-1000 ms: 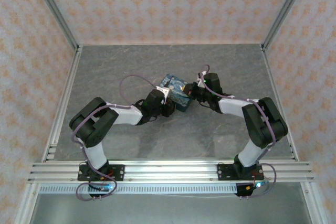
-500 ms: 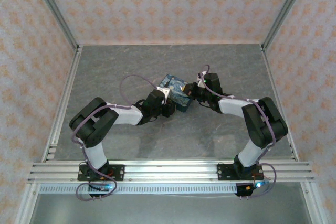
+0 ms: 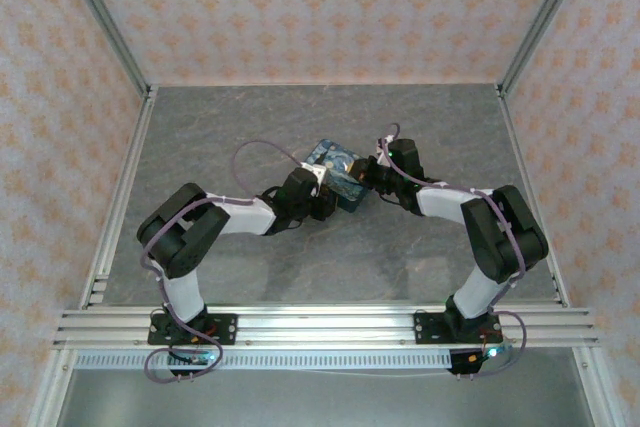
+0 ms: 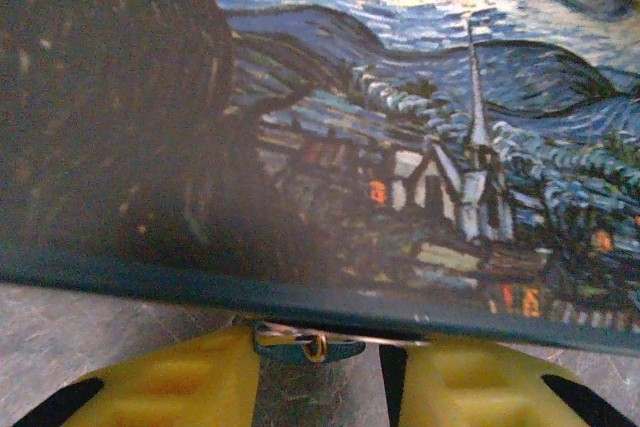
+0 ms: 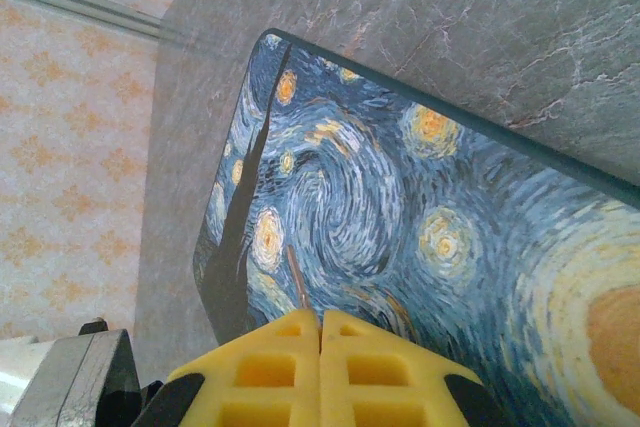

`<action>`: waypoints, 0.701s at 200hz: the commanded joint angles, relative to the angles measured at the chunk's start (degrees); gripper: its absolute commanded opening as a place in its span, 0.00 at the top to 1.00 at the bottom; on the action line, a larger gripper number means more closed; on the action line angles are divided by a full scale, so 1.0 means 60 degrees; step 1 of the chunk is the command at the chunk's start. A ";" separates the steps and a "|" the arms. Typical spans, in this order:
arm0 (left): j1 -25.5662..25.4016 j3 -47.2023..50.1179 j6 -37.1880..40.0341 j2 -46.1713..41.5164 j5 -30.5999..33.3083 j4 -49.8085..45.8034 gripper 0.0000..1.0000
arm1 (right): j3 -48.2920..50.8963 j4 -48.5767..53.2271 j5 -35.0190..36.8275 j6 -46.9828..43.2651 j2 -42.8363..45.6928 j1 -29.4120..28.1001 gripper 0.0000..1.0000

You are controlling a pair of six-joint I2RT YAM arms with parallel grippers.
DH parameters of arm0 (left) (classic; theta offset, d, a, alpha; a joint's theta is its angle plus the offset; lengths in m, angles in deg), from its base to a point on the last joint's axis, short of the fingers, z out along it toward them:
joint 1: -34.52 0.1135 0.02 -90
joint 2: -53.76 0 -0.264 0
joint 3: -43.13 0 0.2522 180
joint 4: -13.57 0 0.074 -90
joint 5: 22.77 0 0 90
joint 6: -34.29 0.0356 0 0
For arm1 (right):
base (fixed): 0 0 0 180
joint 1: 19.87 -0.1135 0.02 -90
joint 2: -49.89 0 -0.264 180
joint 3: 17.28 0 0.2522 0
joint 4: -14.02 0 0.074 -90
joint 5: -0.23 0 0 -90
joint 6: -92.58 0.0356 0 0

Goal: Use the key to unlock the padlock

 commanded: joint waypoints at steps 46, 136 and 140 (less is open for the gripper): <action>-0.0178 -0.0114 -0.0888 -0.0046 -0.0575 0.0932 0.63 | -0.0090 0.0726 -0.0041 -0.0122 -0.0130 -0.0095 1.00; -0.0365 -0.0015 -0.1614 -0.0102 -0.0543 0.1387 0.62 | -0.0045 0.0706 -0.0056 -0.0101 -0.0039 -0.0095 1.00; -0.0372 -0.0017 -0.1627 -0.0104 -0.0526 0.1381 0.62 | -0.0042 0.0706 -0.0056 -0.0107 -0.0042 -0.0100 1.00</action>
